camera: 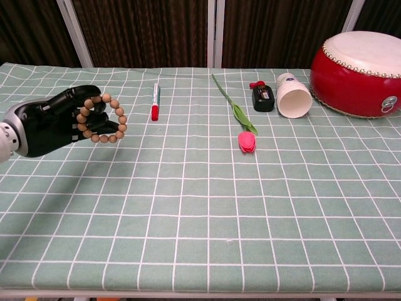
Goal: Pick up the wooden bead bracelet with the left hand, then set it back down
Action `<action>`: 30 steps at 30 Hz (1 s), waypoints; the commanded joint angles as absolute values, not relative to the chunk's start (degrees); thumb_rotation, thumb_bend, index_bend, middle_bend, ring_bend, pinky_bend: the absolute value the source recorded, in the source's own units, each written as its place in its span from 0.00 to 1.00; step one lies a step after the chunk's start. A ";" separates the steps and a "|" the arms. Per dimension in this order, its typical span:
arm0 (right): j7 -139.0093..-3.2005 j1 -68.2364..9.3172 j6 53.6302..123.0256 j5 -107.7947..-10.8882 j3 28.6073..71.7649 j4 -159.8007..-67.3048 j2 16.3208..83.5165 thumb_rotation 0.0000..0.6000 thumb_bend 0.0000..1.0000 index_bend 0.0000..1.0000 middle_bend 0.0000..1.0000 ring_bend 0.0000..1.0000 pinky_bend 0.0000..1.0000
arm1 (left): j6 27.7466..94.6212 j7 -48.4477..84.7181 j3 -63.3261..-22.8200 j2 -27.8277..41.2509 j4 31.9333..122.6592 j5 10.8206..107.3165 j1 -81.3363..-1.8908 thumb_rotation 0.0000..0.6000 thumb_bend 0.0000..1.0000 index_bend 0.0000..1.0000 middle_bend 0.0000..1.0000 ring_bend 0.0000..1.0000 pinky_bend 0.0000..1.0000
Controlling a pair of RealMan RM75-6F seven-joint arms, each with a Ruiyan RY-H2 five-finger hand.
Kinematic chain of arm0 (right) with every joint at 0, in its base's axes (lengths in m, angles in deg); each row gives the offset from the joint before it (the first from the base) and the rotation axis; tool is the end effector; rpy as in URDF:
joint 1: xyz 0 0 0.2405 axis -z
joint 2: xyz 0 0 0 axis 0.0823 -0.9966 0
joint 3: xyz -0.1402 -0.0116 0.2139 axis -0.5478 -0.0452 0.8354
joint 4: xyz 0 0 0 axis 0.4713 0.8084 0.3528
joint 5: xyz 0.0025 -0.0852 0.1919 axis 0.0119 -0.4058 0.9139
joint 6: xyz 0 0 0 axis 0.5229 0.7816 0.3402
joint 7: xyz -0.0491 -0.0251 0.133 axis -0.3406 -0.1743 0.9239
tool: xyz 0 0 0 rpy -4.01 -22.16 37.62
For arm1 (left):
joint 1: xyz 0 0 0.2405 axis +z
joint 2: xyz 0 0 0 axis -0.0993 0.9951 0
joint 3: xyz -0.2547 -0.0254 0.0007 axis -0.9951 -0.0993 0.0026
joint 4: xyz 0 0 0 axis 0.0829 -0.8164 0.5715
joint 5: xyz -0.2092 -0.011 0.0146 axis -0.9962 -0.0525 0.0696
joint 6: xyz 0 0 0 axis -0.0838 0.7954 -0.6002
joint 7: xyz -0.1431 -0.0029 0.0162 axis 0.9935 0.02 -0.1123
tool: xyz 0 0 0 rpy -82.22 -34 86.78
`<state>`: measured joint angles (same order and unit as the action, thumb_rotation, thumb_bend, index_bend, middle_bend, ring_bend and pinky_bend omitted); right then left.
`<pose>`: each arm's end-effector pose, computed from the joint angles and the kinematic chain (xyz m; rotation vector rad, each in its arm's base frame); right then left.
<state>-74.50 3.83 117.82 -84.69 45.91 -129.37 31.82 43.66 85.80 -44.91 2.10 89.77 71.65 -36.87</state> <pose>-0.3112 -0.1687 0.1816 1.2784 -0.7395 0.9524 -0.1972 0.2974 -0.0298 -0.8832 -2.4775 -1.4597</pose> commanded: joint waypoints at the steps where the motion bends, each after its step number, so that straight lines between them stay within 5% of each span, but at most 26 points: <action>1: -74.47 3.83 117.87 -84.67 45.96 -129.32 31.81 1.00 0.18 0.20 0.28 0.00 0.02 | 43.58 85.71 -45.00 2.08 89.84 71.84 -36.79 0.57 0.54 0.68 0.77 0.38 0.09; 10: -74.32 3.67 117.78 -84.59 46.19 -129.14 31.83 1.00 0.18 0.20 0.28 0.00 0.02 | 44.35 85.73 -44.96 1.66 89.43 73.91 -36.48 0.47 0.62 0.65 0.72 0.37 0.09; 17: -74.31 3.60 117.73 -84.52 46.28 -129.09 31.86 1.00 0.18 0.20 0.28 0.00 0.02 | 44.53 86.61 -44.73 1.33 88.73 75.30 -36.57 0.56 0.67 0.62 0.70 0.37 0.09; 30: -74.25 3.48 117.59 -84.46 46.36 -129.09 31.84 1.00 0.18 0.20 0.28 0.00 0.02 | 44.41 88.23 -44.25 0.91 87.92 76.37 -36.79 0.58 0.78 0.59 0.67 0.37 0.09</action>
<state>-74.25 3.48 117.58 -84.46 46.36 -129.09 31.83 44.39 88.21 -44.27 0.93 87.93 76.35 -36.79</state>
